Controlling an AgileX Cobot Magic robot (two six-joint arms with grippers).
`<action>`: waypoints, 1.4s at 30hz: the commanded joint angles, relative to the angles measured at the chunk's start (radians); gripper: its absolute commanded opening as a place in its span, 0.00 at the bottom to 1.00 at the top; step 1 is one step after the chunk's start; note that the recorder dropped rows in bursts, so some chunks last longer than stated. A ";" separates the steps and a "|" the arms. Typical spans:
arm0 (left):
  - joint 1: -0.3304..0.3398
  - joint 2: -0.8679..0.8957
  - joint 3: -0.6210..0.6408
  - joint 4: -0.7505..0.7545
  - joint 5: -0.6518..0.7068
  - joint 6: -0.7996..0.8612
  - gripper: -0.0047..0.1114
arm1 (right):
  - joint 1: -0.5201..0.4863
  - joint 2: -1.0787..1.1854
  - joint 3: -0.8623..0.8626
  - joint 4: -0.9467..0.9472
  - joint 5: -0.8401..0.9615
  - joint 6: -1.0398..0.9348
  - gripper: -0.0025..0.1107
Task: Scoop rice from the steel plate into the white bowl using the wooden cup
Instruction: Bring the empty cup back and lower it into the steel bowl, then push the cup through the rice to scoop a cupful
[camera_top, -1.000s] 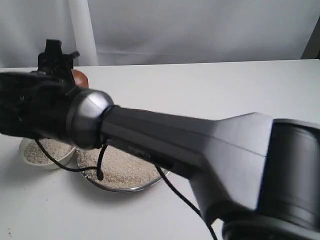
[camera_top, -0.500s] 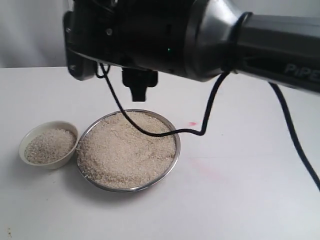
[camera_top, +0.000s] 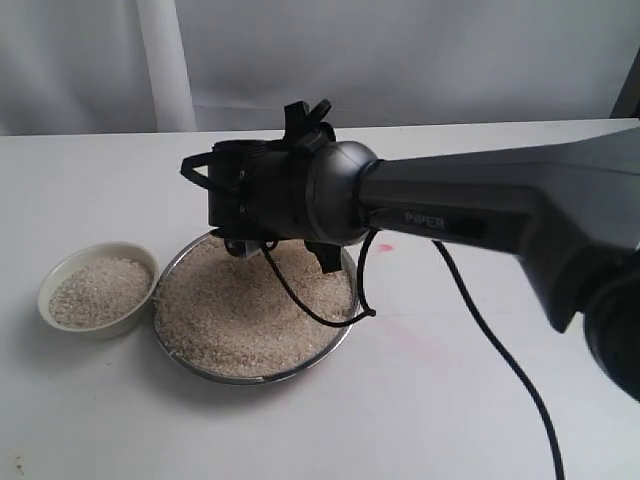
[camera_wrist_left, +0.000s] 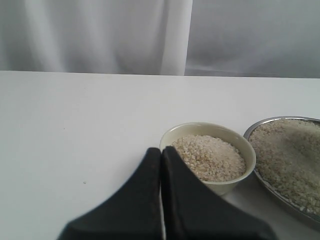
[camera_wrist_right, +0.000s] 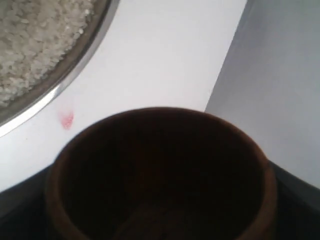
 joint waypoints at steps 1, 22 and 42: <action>-0.003 -0.002 -0.008 -0.005 -0.010 -0.002 0.04 | -0.006 0.034 0.000 -0.055 -0.011 -0.012 0.02; -0.003 -0.002 -0.008 -0.005 -0.010 -0.002 0.04 | -0.002 0.105 -0.002 -0.055 -0.140 -0.014 0.02; -0.003 -0.002 -0.008 -0.005 -0.010 -0.002 0.04 | -0.002 0.161 -0.007 -0.060 -0.190 -0.037 0.02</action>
